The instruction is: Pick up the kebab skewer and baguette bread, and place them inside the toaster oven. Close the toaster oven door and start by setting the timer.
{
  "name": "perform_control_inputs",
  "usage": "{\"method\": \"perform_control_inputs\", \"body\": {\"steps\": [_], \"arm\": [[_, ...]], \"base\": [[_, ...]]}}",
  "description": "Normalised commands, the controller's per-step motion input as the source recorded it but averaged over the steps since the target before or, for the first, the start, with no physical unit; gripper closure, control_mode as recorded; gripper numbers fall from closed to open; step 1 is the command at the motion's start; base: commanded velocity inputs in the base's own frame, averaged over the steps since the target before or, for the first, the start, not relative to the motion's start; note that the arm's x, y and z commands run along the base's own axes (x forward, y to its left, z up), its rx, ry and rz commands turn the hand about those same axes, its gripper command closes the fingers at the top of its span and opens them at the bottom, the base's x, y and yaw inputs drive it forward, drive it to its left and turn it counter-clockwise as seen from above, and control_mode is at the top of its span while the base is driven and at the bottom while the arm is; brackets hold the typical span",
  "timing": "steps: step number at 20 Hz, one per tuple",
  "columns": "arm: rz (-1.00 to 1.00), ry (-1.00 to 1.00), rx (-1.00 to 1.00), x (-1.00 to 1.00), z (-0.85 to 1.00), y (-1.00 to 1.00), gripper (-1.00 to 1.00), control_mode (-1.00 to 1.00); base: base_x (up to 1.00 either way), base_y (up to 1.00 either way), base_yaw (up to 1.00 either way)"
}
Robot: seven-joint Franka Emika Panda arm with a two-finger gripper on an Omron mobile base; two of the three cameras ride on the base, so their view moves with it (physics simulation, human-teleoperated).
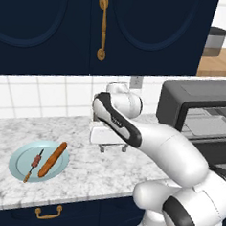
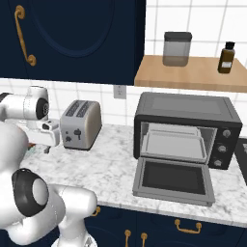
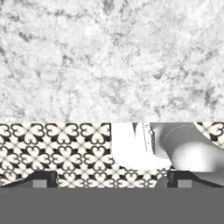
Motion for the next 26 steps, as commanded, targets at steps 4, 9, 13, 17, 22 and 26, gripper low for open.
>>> {"method": "perform_control_inputs", "body": {"steps": [4, 9, 13, 17, 22, 26], "arm": [[-0.07, 0.00, -0.05, 0.11, 0.00, 0.97, -1.00, -1.00], [0.00, 0.00, -0.04, 0.41, -0.13, 0.88, -1.00, -1.00], [0.00, 0.00, -0.01, 0.17, -0.22, 0.66, -1.00, -1.00], [0.00, 0.01, -0.01, 0.09, -0.25, 0.66, -1.00, -1.00], [0.00, -0.03, -0.01, 0.05, -0.30, 0.38, -1.00, -1.00], [0.00, -0.20, 0.00, 0.13, -0.30, 0.04, -1.00, -1.00]], "base": [[0.00, 0.00, 0.00], [0.00, 0.00, 0.00], [0.00, 0.00, 0.00], [0.00, 0.00, 0.00], [0.00, 0.00, 0.00], [0.00, 0.00, 0.00]]}}
